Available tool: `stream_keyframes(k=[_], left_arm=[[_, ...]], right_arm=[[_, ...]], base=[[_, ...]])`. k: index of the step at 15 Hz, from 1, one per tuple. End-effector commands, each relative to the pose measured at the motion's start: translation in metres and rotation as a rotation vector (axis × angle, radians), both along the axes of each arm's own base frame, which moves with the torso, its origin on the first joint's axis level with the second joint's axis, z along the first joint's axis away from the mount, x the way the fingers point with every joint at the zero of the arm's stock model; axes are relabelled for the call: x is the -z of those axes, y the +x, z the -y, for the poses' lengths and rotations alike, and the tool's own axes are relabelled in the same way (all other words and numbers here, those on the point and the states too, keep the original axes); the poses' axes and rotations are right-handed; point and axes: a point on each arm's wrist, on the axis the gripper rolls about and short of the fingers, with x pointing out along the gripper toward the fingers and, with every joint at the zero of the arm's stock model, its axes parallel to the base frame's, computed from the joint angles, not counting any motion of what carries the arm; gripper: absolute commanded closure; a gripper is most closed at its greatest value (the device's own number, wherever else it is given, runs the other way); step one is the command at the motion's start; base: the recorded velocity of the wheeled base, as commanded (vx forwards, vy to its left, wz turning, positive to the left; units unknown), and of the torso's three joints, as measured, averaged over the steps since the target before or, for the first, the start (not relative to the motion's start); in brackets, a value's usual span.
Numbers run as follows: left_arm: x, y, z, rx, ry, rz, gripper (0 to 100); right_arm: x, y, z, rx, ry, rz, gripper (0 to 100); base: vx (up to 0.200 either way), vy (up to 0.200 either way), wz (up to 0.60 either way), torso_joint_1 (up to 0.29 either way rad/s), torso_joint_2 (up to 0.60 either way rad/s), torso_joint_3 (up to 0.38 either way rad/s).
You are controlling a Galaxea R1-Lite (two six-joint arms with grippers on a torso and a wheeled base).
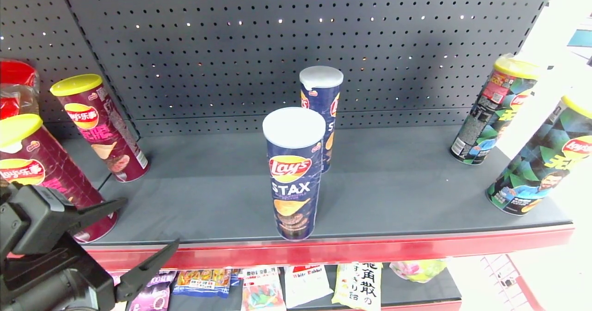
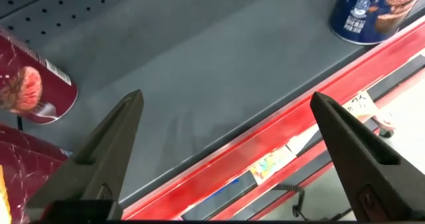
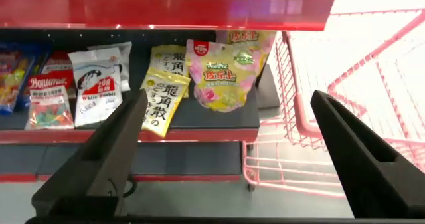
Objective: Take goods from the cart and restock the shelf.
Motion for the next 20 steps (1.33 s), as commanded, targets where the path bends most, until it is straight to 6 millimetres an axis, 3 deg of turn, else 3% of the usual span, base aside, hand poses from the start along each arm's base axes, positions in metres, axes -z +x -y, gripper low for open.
stream_keyframes(k=[1,7,10,20], left_arm=[[-0.002,-0.003,-0.001,0.0,-0.005,0.017,0],[0.002,-0.019,-0.009,-0.006,-0.019,0.049,0],[0.0,-0.019,-0.009,-0.009,-0.022,0.056,0],[-0.001,-0.021,-0.01,-0.004,-0.003,0.08,0]], right_arm=[[0.005,-0.005,0.0,0.004,-0.006,0.054,0],[0.006,-0.009,0.0,0.028,-0.012,0.09,0],[0.006,-0.009,0.0,0.028,-0.012,0.09,0],[0.006,-0.008,0.0,0.016,-0.009,0.089,0]], base=[[0.0,0.0,0.0,0.0,0.0,0.0],[0.0,0.0,0.0,0.0,0.0,0.0],[0.2,0.0,0.0,0.002,0.0,0.004],[0.0,0.0,0.0,0.0,0.0,0.0]])
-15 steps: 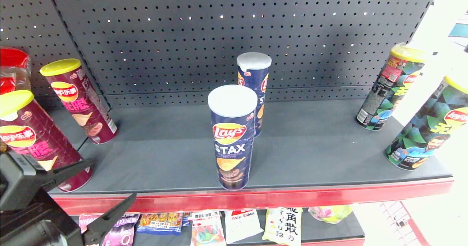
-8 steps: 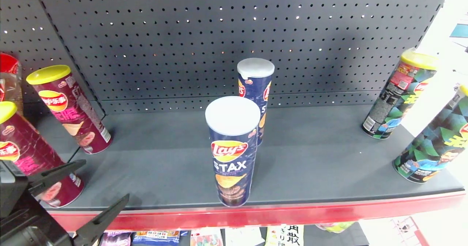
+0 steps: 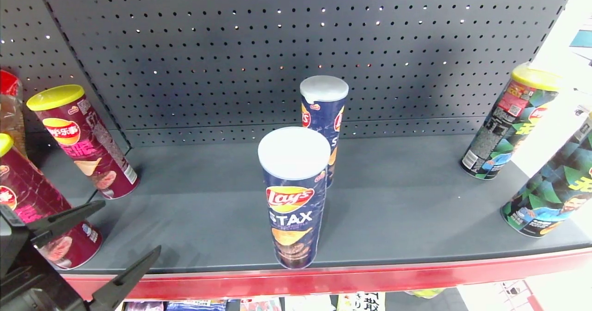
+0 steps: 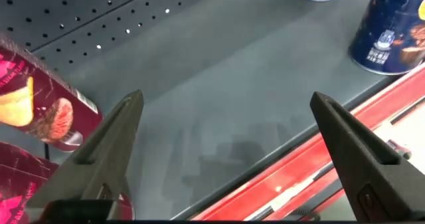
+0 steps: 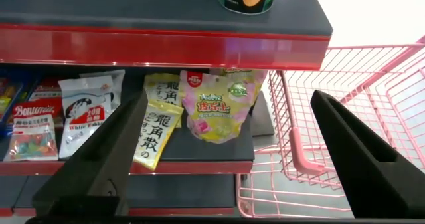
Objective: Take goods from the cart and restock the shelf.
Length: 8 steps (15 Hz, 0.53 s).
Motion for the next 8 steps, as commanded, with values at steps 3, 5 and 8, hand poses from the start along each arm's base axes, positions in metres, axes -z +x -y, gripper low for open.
stream_keyframes(k=[3,5,8], left_arm=[[0.0004,0.0004,0.0002,0.0,0.005,-0.001,0],[-0.0004,0.0006,0.0003,0.003,0.012,0.005,0],[-0.0004,0.0061,0.0038,0.036,0.017,-0.016,0]], right_arm=[[0.0,0.0003,0.0,0.0,0.0,-0.003,0],[0.0003,0.0005,0.0001,0.003,-0.002,0.001,0],[-0.0046,-0.0007,0.0003,0.017,0.002,0.018,0]], base=[[0.0,0.0,0.0,0.0,0.0,0.0],[0.0,0.0,0.0,0.0,0.0,0.0],[0.0,0.0,0.0,0.0,0.0,0.0]])
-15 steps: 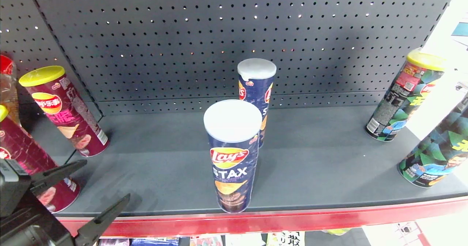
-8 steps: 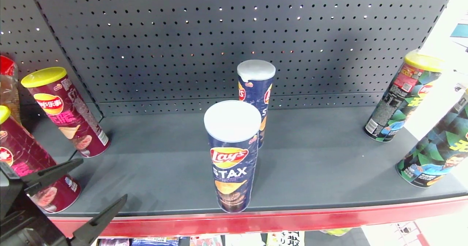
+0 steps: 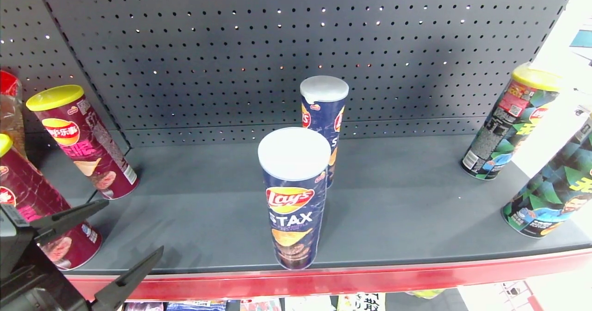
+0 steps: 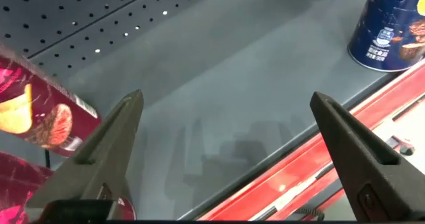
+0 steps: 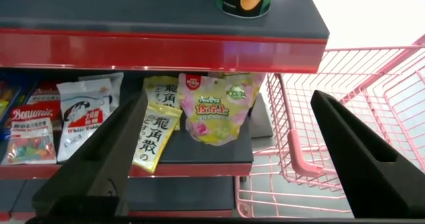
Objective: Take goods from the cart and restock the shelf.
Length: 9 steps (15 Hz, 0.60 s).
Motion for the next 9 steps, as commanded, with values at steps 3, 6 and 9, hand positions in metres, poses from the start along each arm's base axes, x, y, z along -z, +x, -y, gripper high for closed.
stream_keyframes(k=[3,6,9], left_arm=[[0.004,0.016,0.009,0.048,0.02,-0.068,0],[0.001,0.037,0.022,0.092,0.016,-0.118,0],[-0.005,0.059,0.043,0.163,-0.058,-0.192,0]], right_arm=[[0.002,0.001,0.002,0.081,0.043,-0.021,0],[0.003,0.001,0.002,0.088,0.059,-0.013,0],[0.005,0.002,0.002,0.084,0.058,-0.012,0]], base=[[0.0,0.0,0.0,0.0,0.0,0.0],[0.0,0.0,0.0,0.0,0.0,0.0],[0.0,0.0,0.0,0.0,0.0,0.0]])
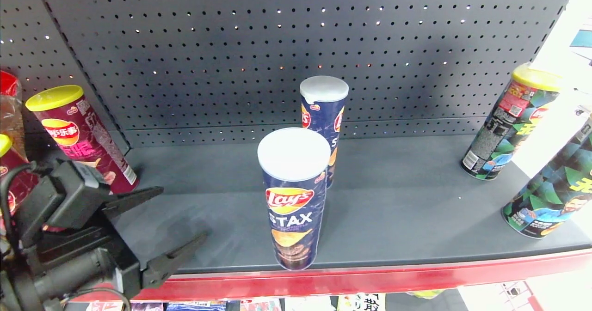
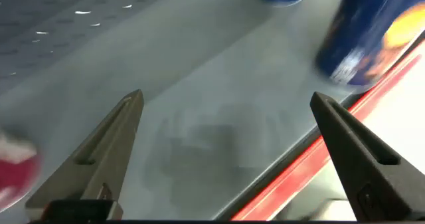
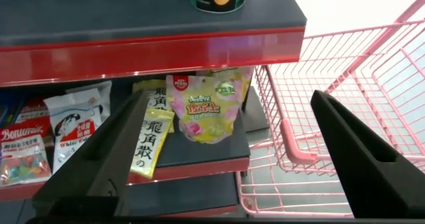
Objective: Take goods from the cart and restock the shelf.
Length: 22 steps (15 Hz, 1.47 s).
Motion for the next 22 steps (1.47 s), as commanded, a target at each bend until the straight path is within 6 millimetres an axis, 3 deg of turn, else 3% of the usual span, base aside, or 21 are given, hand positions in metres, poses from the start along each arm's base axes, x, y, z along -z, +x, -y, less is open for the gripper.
stream_keyframes(k=[1,4,14,22], left_arm=[[0.003,0.018,0.024,0.067,-0.032,-0.09,0],[0.01,0.018,0.037,0.162,-0.028,-0.147,0],[0.028,0.062,0.052,0.104,0.115,-0.167,0],[0.032,0.066,0.056,0.141,0.182,-0.133,0]], right_arm=[[0.002,0.003,0.0,-0.005,0.003,0.022,0],[0.004,0.008,-0.001,-0.059,-0.001,0.081,0],[0.005,0.008,-0.001,-0.056,0.005,0.083,0],[0.005,0.008,-0.001,-0.056,0.005,0.083,0]], base=[[0.0,0.0,0.0,0.0,0.0,0.0],[0.0,0.0,0.0,0.0,0.0,0.0],[0.0,0.0,0.0,0.0,0.0,0.0],[0.0,0.0,0.0,0.0,0.0,0.0]])
